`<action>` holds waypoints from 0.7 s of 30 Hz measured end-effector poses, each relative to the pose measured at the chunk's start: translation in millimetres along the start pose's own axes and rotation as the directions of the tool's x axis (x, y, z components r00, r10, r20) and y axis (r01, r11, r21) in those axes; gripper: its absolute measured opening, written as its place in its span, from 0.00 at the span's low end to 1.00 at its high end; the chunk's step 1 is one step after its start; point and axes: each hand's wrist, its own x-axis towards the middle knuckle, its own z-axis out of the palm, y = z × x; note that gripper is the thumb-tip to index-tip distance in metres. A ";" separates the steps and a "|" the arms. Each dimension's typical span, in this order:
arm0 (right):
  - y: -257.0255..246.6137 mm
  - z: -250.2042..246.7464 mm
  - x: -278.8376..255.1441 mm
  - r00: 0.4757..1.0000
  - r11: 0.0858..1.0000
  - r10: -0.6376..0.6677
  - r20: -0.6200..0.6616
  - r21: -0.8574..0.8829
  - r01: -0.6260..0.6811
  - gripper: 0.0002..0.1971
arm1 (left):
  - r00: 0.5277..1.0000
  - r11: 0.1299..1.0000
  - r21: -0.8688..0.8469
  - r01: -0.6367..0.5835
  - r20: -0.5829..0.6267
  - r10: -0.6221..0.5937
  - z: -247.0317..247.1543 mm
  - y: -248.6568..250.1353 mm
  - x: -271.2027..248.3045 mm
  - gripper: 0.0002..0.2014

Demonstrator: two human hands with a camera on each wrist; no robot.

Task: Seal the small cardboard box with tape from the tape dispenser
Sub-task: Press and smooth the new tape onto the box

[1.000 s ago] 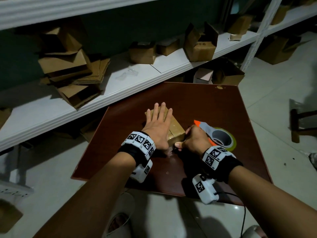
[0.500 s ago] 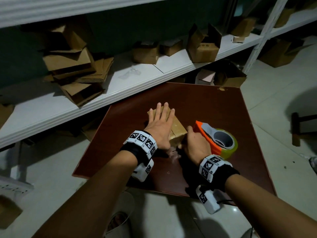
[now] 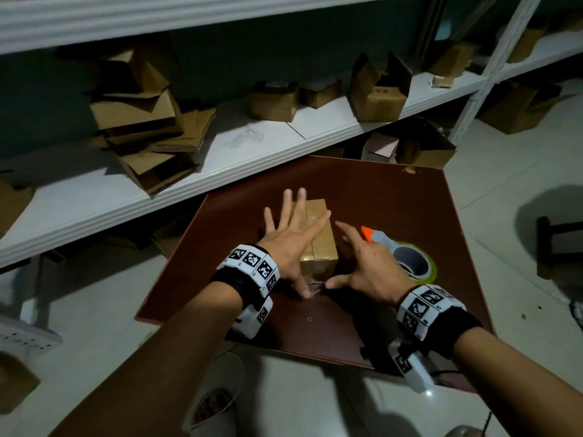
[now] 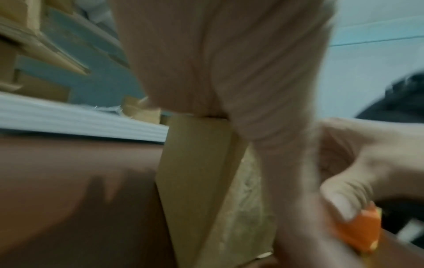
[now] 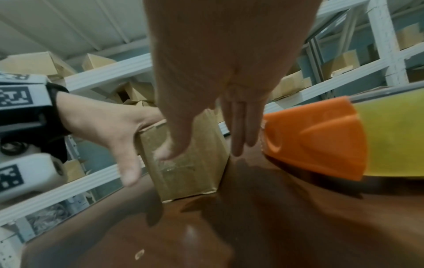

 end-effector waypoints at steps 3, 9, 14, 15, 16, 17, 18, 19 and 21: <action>-0.2 5.4 0.6 0.997 0.997 -0.072 0.010 0.002 0.072 0.61 | 0.999 0.988 -0.154 0.018 0.052 -0.010 0.9 -1.4 -3.0 0.78; -3.5 11.4 10.7 0.993 0.994 -0.111 -0.035 -0.006 0.111 0.50 | 0.999 0.979 -0.204 0.017 0.050 -0.007 6.0 -4.9 3.7 0.69; -2.6 12.5 15.3 0.987 0.984 -0.160 -0.014 -0.075 0.159 0.48 | 0.999 0.978 -0.210 0.013 0.033 -0.006 6.3 -5.6 4.9 0.63; -1.6 12.8 16.2 0.986 0.982 -0.165 -0.013 -0.094 0.163 0.48 | 0.999 0.977 -0.211 0.017 0.039 -0.009 6.2 -5.5 5.4 0.63; -1.0 13.4 16.7 0.986 0.980 -0.166 -0.014 -0.113 0.164 0.48 | 0.999 0.977 -0.212 0.026 0.046 -0.016 6.5 -5.4 6.1 0.64; -0.1 14.5 17.6 0.985 0.977 -0.169 -0.018 -0.131 0.166 0.48 | 0.998 0.978 -0.204 0.037 0.050 -0.028 7.1 -5.1 6.7 0.66; 0.6 15.3 18.1 0.984 0.974 -0.175 -0.027 -0.148 0.169 0.48 | 0.998 0.982 -0.184 0.051 0.049 -0.043 7.1 -4.2 6.9 0.68; 0.9 16.2 18.5 0.983 0.972 -0.178 -0.039 -0.161 0.169 0.48 | 0.997 0.986 -0.157 0.064 0.043 -0.058 7.6 -3.1 6.6 0.69; 1.7 17.3 18.8 0.983 0.972 -0.175 -0.058 -0.171 0.163 0.48 | 0.997 0.990 -0.123 0.075 0.021 -0.073 8.2 0.7 5.3 0.70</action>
